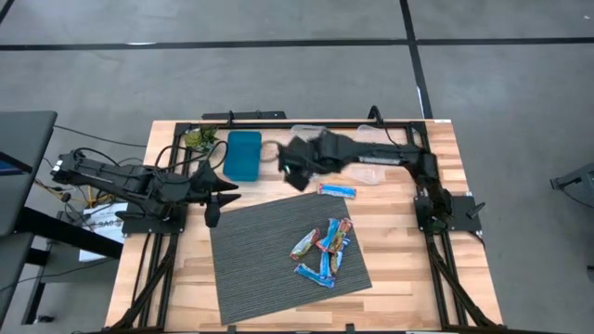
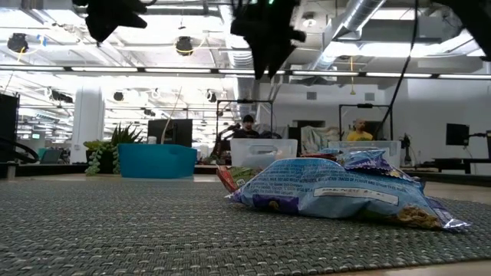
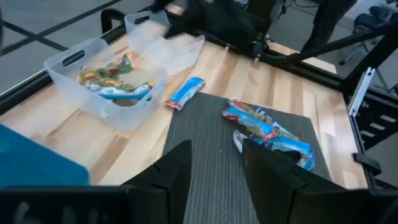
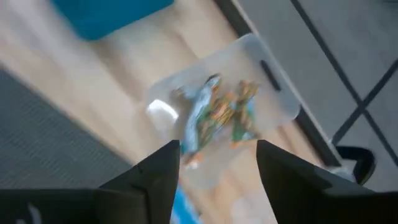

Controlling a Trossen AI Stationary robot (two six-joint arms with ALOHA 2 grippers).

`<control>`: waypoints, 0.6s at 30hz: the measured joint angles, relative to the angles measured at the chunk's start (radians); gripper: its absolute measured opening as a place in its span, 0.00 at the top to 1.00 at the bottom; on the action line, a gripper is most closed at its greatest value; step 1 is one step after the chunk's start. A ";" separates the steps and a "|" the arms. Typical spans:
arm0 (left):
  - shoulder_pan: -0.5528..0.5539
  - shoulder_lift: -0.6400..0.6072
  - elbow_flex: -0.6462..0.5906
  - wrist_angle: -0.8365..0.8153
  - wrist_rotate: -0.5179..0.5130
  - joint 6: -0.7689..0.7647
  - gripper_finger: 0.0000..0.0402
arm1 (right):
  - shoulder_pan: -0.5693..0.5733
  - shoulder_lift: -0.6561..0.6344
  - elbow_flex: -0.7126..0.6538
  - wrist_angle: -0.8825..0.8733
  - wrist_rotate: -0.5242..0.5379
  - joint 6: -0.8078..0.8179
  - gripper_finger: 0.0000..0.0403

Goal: Pick and place Granola Bars by type
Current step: Put the red granola bar into the right transparent bin

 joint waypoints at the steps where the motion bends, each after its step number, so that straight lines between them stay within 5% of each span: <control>1: 0.000 0.001 0.000 0.000 0.003 0.000 0.66 | 0.018 -0.025 -0.040 -0.001 -0.001 0.036 0.48; 9: 0.000 0.076 -0.001 0.027 0.056 0.014 0.66 | 0.162 -0.339 -0.566 0.205 -0.159 0.337 0.49; 14: 0.000 0.123 -0.001 0.041 0.078 0.024 0.66 | 0.198 -0.546 -0.899 0.364 -0.327 0.777 0.51; 18: 0.000 0.142 -0.001 0.045 0.085 0.019 0.66 | 0.241 -0.623 -1.031 0.418 -0.375 1.062 0.52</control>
